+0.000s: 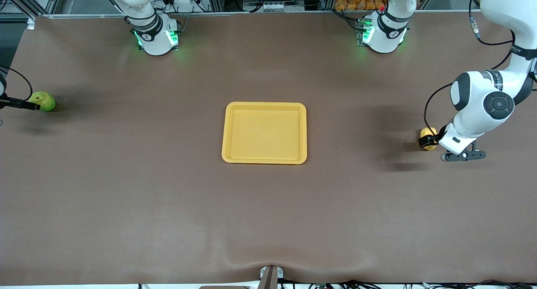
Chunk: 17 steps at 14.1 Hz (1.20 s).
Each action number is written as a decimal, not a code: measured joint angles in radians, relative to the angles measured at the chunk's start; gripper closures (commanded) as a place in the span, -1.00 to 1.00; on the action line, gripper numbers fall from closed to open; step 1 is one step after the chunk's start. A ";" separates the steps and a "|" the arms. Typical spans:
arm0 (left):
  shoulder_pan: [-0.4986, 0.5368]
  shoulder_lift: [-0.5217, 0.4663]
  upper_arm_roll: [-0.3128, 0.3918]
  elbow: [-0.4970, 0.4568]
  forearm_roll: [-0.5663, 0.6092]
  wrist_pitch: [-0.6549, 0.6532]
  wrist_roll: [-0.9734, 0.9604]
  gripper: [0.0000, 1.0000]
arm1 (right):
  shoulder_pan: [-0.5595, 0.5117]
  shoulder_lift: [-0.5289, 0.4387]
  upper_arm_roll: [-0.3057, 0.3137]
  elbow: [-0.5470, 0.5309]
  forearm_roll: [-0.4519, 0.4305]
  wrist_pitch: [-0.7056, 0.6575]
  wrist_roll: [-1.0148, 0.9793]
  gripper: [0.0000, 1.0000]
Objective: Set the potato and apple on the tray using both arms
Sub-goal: 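Lower the left gripper and grasp the yellow potato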
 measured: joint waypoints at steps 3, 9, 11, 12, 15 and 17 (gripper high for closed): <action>0.007 0.028 0.000 -0.001 0.036 0.010 0.000 -0.80 | -0.014 -0.016 0.000 -0.050 -0.009 0.043 -0.001 -1.00; 0.007 0.070 0.000 -0.002 0.052 0.012 0.001 -0.50 | -0.039 -0.023 -0.001 -0.132 -0.014 0.137 -0.001 -1.00; 0.007 0.075 0.000 -0.002 0.068 0.012 0.001 -0.35 | -0.045 -0.023 -0.001 -0.150 -0.015 0.151 -0.001 -1.00; 0.007 0.078 0.000 -0.002 0.070 0.012 0.001 -0.23 | -0.046 -0.023 -0.001 -0.152 -0.015 0.153 -0.001 -0.99; 0.007 0.084 0.001 -0.002 0.070 0.012 0.001 0.41 | -0.047 -0.023 -0.001 -0.153 -0.020 0.152 -0.001 0.68; 0.007 0.083 0.001 -0.001 0.070 0.012 0.001 0.86 | -0.047 -0.028 0.001 -0.154 -0.022 0.136 -0.001 1.00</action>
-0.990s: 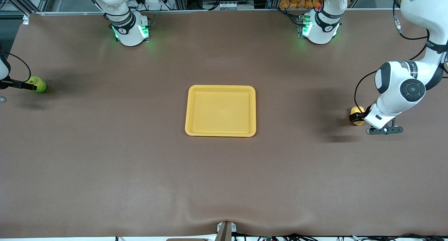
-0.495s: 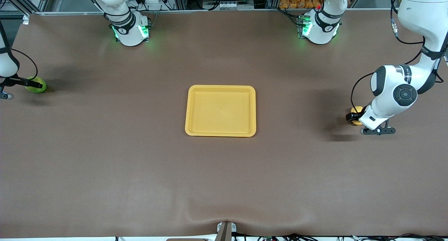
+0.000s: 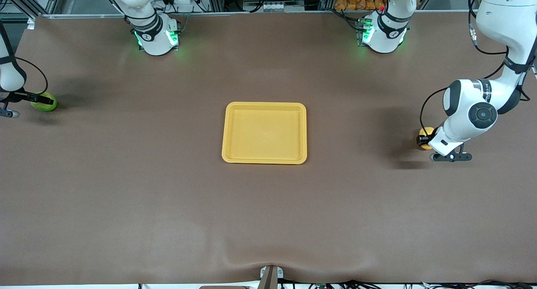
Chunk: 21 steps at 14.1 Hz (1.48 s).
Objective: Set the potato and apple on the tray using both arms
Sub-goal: 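Lower the left gripper and grasp the yellow potato, then carry the potato with the left gripper over the yellow tray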
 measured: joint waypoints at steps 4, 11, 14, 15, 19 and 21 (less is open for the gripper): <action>0.001 0.000 0.001 0.006 0.000 0.000 -0.001 1.00 | 0.003 -0.001 0.012 0.043 -0.005 -0.146 0.000 1.00; 0.013 -0.011 -0.040 0.070 0.000 0.001 0.006 1.00 | 0.063 -0.014 0.025 0.170 -0.007 -0.288 -0.001 1.00; 0.011 -0.015 -0.110 0.112 0.000 -0.015 0.003 1.00 | 0.100 -0.016 0.026 0.223 -0.008 -0.353 -0.001 1.00; 0.011 -0.017 -0.134 0.131 0.000 -0.044 -0.003 1.00 | 0.115 -0.017 0.027 0.243 -0.008 -0.374 -0.001 1.00; 0.012 -0.027 -0.234 0.237 0.000 -0.259 -0.043 1.00 | 0.165 -0.019 0.029 0.297 -0.007 -0.420 -0.001 1.00; 0.011 -0.031 -0.300 0.294 0.000 -0.365 -0.115 1.00 | 0.186 -0.019 0.030 0.317 -0.005 -0.448 -0.001 1.00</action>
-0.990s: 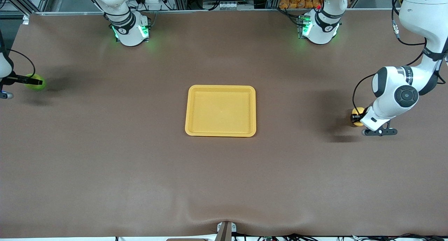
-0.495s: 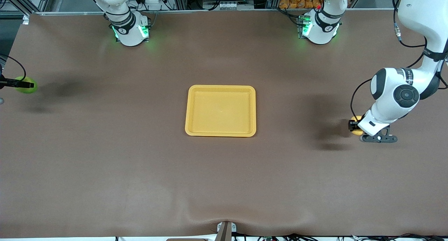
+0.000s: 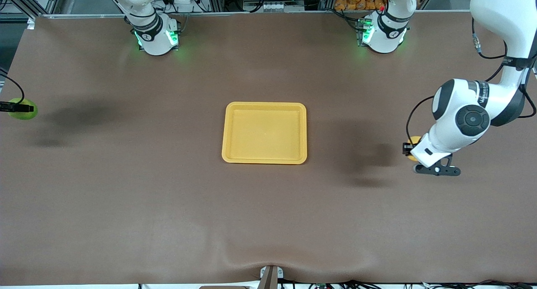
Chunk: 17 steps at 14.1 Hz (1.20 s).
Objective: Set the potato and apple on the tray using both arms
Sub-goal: 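Carry the potato with the left gripper over the yellow tray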
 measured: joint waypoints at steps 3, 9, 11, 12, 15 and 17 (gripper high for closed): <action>-0.044 0.000 -0.064 0.043 0.000 -0.076 -0.123 1.00 | 0.026 0.000 0.002 0.024 0.023 -0.034 0.000 1.00; -0.262 0.005 -0.069 0.044 0.000 -0.102 -0.401 1.00 | 0.100 0.000 0.004 0.100 0.154 -0.166 0.002 1.00; -0.316 0.019 -0.069 0.046 0.000 -0.103 -0.495 1.00 | 0.115 -0.001 0.005 0.131 0.169 -0.201 0.002 1.00; -0.340 0.031 -0.069 0.051 0.000 -0.102 -0.542 1.00 | 0.121 -0.001 0.005 0.141 0.171 -0.203 0.002 1.00; -0.415 0.092 -0.069 0.099 0.000 -0.102 -0.667 1.00 | 0.138 -0.001 0.006 0.166 0.211 -0.205 0.002 1.00; -0.471 0.146 -0.068 0.151 0.000 -0.101 -0.748 1.00 | 0.145 -0.001 0.006 0.173 0.243 -0.216 0.002 1.00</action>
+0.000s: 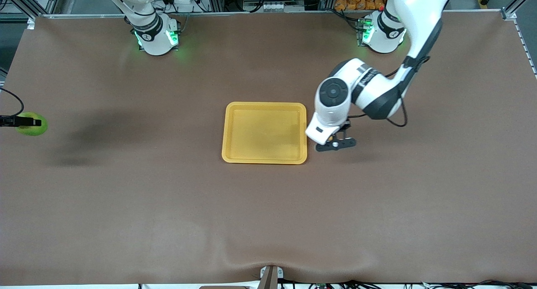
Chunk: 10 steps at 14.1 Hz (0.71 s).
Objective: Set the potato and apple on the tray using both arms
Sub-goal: 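Carry the potato with the left gripper over the yellow tray, then release the potato onto the tray while the right gripper lifts the apple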
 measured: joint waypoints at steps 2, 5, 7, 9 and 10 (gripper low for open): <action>-0.053 0.050 0.000 0.048 0.000 0.000 -0.079 1.00 | 0.010 0.000 0.000 0.001 0.010 -0.024 0.000 1.00; -0.109 0.107 0.000 0.096 0.000 0.000 -0.152 1.00 | 0.037 0.000 0.001 0.003 0.023 -0.043 0.020 1.00; -0.134 0.132 0.001 0.108 0.000 0.000 -0.190 1.00 | 0.063 -0.003 0.001 0.007 0.024 -0.063 0.065 1.00; -0.149 0.149 0.003 0.110 0.000 0.000 -0.205 1.00 | 0.087 -0.009 0.001 0.010 0.036 -0.089 0.100 1.00; -0.154 0.157 0.004 0.110 0.003 0.000 -0.205 1.00 | 0.099 -0.013 0.002 0.010 0.051 -0.098 0.107 1.00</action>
